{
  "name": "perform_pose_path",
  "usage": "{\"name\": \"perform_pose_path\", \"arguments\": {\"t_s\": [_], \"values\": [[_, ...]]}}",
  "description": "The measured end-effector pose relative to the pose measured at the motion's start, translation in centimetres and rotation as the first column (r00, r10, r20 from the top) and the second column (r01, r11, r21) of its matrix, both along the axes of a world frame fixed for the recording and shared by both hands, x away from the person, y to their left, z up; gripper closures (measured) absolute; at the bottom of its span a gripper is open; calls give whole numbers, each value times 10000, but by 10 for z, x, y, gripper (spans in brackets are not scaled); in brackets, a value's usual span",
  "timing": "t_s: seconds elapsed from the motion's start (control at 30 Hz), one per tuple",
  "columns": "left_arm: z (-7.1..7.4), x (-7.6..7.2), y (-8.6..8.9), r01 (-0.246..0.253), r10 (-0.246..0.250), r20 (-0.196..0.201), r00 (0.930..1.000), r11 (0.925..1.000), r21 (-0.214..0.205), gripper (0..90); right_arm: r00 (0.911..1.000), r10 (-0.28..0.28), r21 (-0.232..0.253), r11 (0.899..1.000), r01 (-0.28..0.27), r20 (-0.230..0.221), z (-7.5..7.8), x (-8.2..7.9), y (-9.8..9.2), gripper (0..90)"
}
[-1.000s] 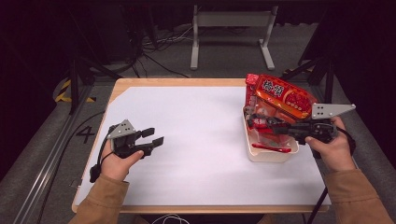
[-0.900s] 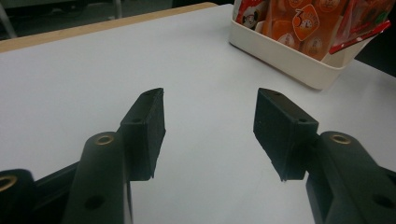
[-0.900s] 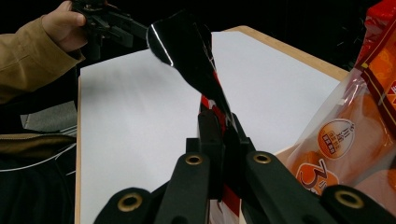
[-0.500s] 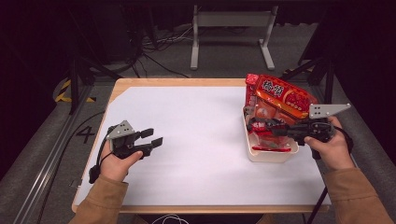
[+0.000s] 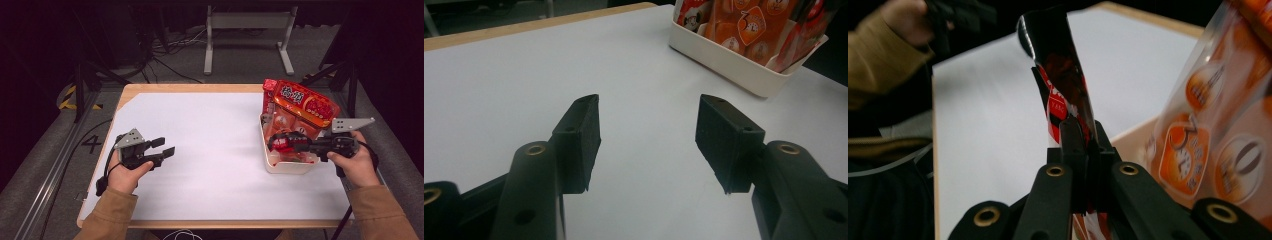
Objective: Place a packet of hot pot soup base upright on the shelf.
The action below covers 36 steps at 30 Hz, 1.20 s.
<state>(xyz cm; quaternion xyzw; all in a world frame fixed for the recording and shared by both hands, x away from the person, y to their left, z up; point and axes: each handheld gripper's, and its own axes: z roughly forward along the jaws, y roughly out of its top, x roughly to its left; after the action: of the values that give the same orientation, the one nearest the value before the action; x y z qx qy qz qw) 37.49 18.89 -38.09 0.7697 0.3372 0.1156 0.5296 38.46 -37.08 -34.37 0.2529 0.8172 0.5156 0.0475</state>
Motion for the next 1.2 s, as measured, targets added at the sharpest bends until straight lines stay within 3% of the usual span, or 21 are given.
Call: {"name": "perform_pose_path", "arguments": {"t_s": [0.13, 0.27, 0.47, 0.7, 0.83, 0.87, 0.97, 1.2], "values": [[0, 0, 0, -7, 7, -1, 10000, 10000, -39, 440, 10000, -17, -349, 9994, 14, -96, -9, -2, 5, 894], [1, 0, 2, 11, -11, -40, 10000, 10000, -71, 439, 9994, -330, -402, 9986, 333, 102, -12, -5, 1, 833], [1, -1, 2, -36, 36, -3, 10000, 9999, -156, 434, 9930, -928, -253, 9952, 948, 735, 0, -13, -2, 499], [5, -11, 6, -114, 117, 169, 9998, 9998, -164, 402, 9723, -1421, -92, 9892, 1463, 1856, 23, -25, 21, 372], [7, -25, 13, -136, 140, 291, 9995, 9998, -135, 377, 9448, -2052, -59, 9769, 2137, 2553, 33, -34, 44, 344], [7, -27, 15, -167, 172, 294, 9994, 9998, -145, 368, 9311, -2383, 103, 9694, 2451, 2760, 36, -38, 52, 337], [7, -37, 22, -256, 262, 418, 9988, 9996, -150, 340, 9160, -2646, 361, 9632, 2663, 3014, 40, -45, 67, 334], [2, -52, 35, -374, 384, 502, 9980, 9991, -224, 296, 9197, -2650, 629, 9641, 2580, 2898, 34, -57, 105, 322]]}}
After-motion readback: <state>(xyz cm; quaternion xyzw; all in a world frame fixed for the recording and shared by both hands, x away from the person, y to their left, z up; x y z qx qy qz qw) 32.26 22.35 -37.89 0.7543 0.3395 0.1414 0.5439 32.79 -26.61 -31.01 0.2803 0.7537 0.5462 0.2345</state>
